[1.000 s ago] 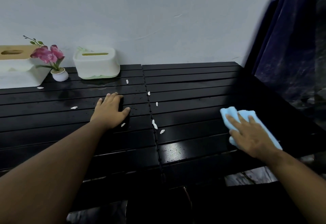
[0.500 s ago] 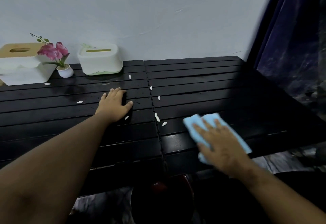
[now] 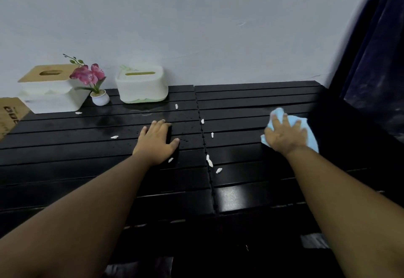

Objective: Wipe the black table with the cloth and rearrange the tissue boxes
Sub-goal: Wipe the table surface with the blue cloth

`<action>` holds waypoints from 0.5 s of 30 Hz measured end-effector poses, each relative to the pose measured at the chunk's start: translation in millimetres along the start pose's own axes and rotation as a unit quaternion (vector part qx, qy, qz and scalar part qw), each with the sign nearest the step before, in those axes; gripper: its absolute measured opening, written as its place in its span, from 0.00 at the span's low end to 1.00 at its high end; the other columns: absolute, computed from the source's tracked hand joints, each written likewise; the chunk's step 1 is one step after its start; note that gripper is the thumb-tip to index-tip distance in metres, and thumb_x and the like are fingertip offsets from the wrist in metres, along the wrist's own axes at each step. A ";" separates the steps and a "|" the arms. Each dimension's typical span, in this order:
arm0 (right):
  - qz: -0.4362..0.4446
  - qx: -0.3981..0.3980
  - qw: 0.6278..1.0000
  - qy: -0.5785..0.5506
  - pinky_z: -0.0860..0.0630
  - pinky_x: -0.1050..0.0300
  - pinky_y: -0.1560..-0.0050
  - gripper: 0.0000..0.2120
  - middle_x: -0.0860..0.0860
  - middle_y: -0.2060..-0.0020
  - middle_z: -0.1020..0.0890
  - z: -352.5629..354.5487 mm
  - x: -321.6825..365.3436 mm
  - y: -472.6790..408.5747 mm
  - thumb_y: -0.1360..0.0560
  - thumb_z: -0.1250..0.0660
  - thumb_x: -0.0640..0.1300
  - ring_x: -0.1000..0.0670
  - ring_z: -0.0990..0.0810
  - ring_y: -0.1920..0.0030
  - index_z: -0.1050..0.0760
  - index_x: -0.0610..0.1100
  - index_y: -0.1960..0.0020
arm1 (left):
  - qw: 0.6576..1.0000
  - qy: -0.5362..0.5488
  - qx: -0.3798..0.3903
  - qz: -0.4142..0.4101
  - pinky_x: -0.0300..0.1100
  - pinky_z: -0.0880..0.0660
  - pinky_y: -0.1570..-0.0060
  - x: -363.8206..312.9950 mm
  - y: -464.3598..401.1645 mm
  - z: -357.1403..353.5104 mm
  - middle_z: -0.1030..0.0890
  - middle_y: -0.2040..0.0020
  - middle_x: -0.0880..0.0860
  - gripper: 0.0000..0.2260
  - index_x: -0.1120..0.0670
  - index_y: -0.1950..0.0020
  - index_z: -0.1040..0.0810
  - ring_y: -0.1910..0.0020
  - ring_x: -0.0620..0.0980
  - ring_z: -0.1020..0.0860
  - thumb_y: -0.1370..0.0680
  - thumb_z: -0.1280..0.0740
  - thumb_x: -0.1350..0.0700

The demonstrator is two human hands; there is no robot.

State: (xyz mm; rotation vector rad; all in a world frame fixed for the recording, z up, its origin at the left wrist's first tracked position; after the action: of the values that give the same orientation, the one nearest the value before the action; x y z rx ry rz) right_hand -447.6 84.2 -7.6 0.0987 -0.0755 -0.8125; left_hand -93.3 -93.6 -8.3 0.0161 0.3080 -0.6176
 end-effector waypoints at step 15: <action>0.224 -0.015 0.974 0.016 0.43 0.37 0.28 0.31 0.48 0.22 0.43 16.0 86.0 -83.3 0.25 0.52 0.64 0.36 0.44 0.26 0.47 0.59 0.23 | 1.000 -0.007 -0.001 -0.009 0.53 0.56 0.23 1.1 0.4 -1.4 0.46 0.20 0.51 0.30 0.51 0.22 0.42 0.21 0.51 0.53 0.21 0.46 0.37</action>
State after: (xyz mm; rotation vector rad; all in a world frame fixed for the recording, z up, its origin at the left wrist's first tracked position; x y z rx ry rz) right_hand -450.4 -36.2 1.1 0.0623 -0.0510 -0.3599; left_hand -92.6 -93.8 -10.0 0.0068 0.2966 -0.6354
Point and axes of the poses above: each hand's wrist, its own y-axis away from the middle knuckle, its own z-axis out of the back of the hand, x = y × z, the point moved 8 cm from there along -y, towards the middle knuckle
